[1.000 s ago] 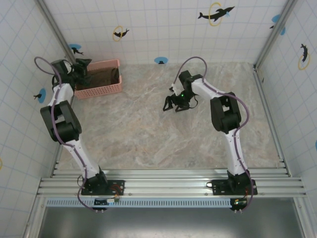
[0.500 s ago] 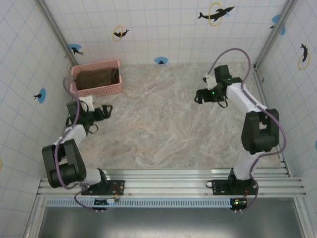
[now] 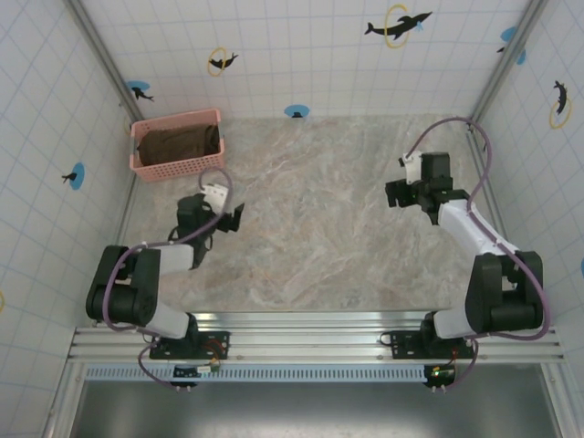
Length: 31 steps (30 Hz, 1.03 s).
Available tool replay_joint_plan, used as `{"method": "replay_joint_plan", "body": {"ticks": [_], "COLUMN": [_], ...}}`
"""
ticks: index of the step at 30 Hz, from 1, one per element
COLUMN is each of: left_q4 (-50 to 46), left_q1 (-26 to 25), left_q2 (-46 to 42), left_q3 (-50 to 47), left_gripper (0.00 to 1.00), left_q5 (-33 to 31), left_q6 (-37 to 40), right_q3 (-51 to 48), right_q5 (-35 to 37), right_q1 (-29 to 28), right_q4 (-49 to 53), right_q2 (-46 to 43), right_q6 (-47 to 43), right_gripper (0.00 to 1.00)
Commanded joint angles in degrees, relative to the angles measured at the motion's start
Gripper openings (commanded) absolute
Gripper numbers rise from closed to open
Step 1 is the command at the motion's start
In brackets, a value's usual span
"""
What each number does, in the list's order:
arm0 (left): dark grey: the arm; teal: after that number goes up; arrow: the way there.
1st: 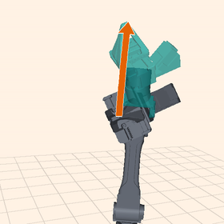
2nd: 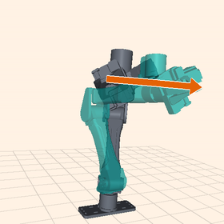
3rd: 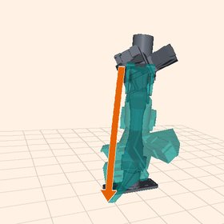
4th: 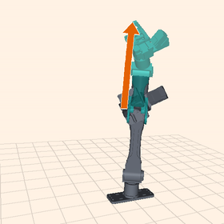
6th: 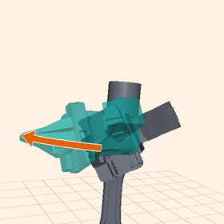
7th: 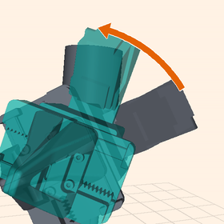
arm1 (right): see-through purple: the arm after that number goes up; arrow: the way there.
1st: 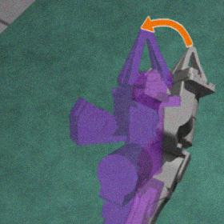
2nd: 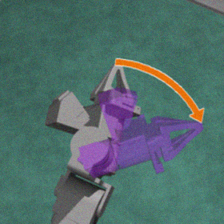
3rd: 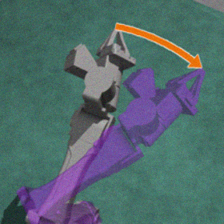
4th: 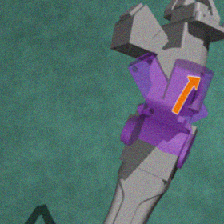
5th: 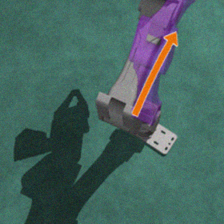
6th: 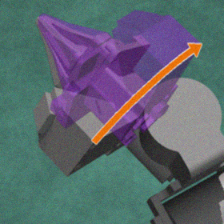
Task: Roll up the long pants
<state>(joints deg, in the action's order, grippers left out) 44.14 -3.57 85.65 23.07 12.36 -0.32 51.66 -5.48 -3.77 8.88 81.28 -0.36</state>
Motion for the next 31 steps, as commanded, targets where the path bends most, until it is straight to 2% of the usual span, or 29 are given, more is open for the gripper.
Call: {"method": "replay_joint_plan", "body": {"ticks": [1,2,3,4,5,7,8,9,10,11,15,17,19,25,31], "left_q4": [4.98,2.47,4.08,2.46,2.88,2.44,3.12,2.84,2.44,2.47,2.48,2.43,2.36,2.35,2.35], "left_q1": [-0.47,0.76,1.71,1.73,1.73,1.82,1.73,1.66,1.6,1.73,1.72,1.72,1.76,1.73,1.73], "left_q2": [1.24,1.1,1.76,1.21,1.19,1.01,1.3,1.16,1.02,1.13,1.08,1.09,1.1,1.17,1.1], "left_q3": [-1.01,0.3,0.07,0.35,0.19,0.28,0.12,0.17,0.26,0.32,0.36,0.34,0.37,0.31,0.34], "left_gripper": [0.97,0.97,0.97,0.97,0.97,0.98,0.97,0.98,0.98,0.98,0.97,0.98,0.98,0.98,0.98], "left_q5": [-9.91,-8.49,-7.19,-7.57,-7.57,-7.61,-7.56,-7.55,-7.59,-7.6,-7.62,-7.59,-7.62,-7.61,-7.64], "left_q6": [6.76,5.64,5.1,5.22,5.3,5.21,5.19,5.17,5.13,5.06,5.08,5.13,5.07,5.15,5.08], "right_q3": [-5.66,-9.31,-13.19,-17.26,-18.87,-18.93,-20.96,-20.98,-19.89,-21.07,-32.56,-31.67,-29.43,-29.36,-28.72], "right_q5": [2.36,2.63,2.25,1.81,2.06,0.81,-0.51,0.46,2.72,4.02,4.99,5.34,2.58,9.72,9.17], "right_q1": [-0.15,-0.31,-0.02,0.21,0.21,-0.17,-0.56,-0.79,-0.81,-0.83,-0.77,-1.06,-0.3,-3.06,-2.38], "right_q4": [-9.59,-15.24,-21.2,-30.52,-35.08,-34.16,-37.46,-40.63,-37.9,-40.38,-64.55,-62.24,-58.76,-57.7,-56.69], "right_q2": [-2.09,-3.23,-3.96,-4.14,-3.18,0.02,1.7,2.54,2.34,2.86,6.02,5.61,6.11,5.65,5.82], "right_q6": [-3.42,-3.01,-1.71,0.38,1.0,-0.87,-2.27,-2.01,-0.44,0.27,0.95,0.72,0.48,-0.14,0.56], "right_gripper": [0.97,0.97,0.97,0.97,0.97,0.97,0.97,0.97,0.97,0.97,0.97,0.97,0.97,0.97,0.97]}}
